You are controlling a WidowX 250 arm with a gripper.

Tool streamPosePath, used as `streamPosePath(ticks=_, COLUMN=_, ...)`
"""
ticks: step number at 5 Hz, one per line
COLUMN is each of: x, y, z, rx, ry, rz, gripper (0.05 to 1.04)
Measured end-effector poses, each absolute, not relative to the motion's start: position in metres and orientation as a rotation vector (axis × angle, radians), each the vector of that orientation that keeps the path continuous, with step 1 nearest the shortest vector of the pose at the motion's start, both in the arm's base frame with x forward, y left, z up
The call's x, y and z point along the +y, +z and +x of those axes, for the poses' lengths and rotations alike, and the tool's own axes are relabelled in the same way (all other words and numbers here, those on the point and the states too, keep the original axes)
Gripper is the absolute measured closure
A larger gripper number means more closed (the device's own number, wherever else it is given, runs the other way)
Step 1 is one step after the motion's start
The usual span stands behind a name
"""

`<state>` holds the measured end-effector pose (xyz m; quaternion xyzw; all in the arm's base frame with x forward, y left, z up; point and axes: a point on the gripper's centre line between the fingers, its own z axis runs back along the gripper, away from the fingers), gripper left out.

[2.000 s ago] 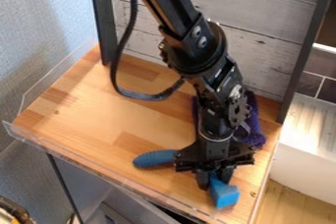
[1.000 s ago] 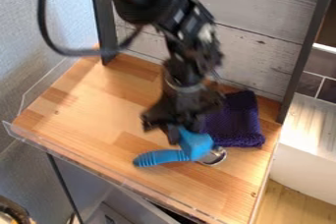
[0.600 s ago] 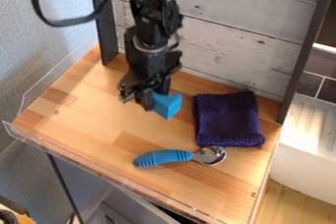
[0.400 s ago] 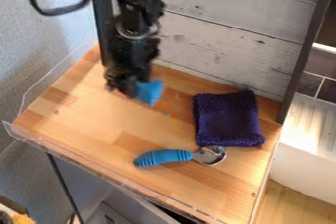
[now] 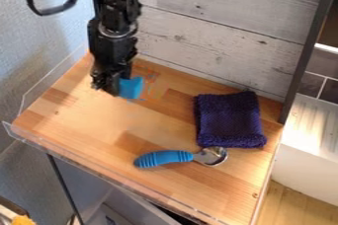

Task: Move the blue object to the middle of the table

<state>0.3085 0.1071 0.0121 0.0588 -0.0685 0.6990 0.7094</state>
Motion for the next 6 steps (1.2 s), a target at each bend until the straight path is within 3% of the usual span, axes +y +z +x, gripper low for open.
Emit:
streamPosePath(ticks=1, x=0.107, y=-0.014, z=0.309, rx=-0.148, ry=1.553, rz=0.207, gripper=0.758)
streamPosePath(ticks=2, x=0.106, y=-0.031, z=0.314, rx=-0.147, ry=1.558, rz=0.231, gripper=0.759)
streamPosePath(ticks=4, x=0.103, y=-0.041, z=0.318, rx=-0.164, ry=1.571, rz=0.181, gripper=0.716)
streamPosePath(ticks=6, x=0.101, y=-0.043, z=0.311, rx=-0.137, ry=1.582, rz=0.196, gripper=0.132)
